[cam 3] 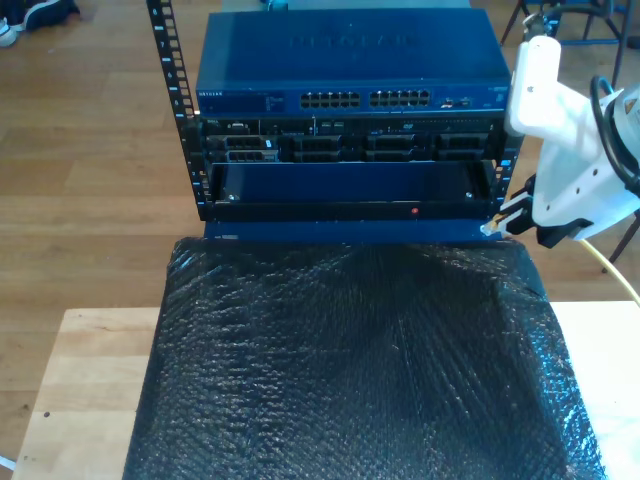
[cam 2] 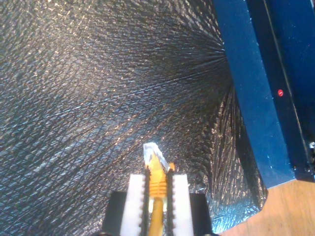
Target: Grab the cable and plug it in
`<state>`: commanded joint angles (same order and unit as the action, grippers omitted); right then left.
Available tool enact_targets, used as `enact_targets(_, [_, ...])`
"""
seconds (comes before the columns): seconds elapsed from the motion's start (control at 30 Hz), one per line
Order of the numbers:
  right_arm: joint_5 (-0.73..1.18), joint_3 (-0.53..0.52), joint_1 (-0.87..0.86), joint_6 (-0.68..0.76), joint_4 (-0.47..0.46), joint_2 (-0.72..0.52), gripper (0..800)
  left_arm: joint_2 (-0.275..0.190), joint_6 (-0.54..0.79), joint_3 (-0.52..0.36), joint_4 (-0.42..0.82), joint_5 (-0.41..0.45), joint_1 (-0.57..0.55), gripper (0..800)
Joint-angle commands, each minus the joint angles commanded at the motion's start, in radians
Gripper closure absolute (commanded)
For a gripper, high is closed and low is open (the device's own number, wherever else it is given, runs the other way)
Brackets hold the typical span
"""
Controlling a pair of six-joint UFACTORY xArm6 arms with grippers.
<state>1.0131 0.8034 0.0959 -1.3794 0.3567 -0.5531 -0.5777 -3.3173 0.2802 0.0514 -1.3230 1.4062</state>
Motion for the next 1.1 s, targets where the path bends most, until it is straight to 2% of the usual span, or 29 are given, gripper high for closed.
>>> enact_targets(0.37, [0.002, -0.014, -0.008, 0.000, 0.000, 0.000, 800, -0.058, 0.003, -0.058, 0.000, 0.071, 0.014, 0])
enact_targets(0.6, [0.003, -0.020, -0.006, 0.000, 0.000, -0.002, 800, -0.063, 0.040, -0.072, 0.005, 0.084, 0.028, 0])
enact_targets(0.87, [-0.002, -0.046, -0.009, 0.000, 0.000, -0.003, 800, -0.058, 0.054, -0.109, 0.008, 0.147, 0.029, 0])
enact_targets(1.0, [-0.003, -0.051, -0.011, -0.002, 0.002, -0.018, 800, -0.057, 0.106, -0.112, 0.008, 0.150, 0.029, 0])
enact_targets(1.1, [-0.006, -0.055, -0.011, -0.002, 0.003, -0.023, 800, -0.055, 0.172, -0.149, 0.005, 0.192, 0.029, 0])
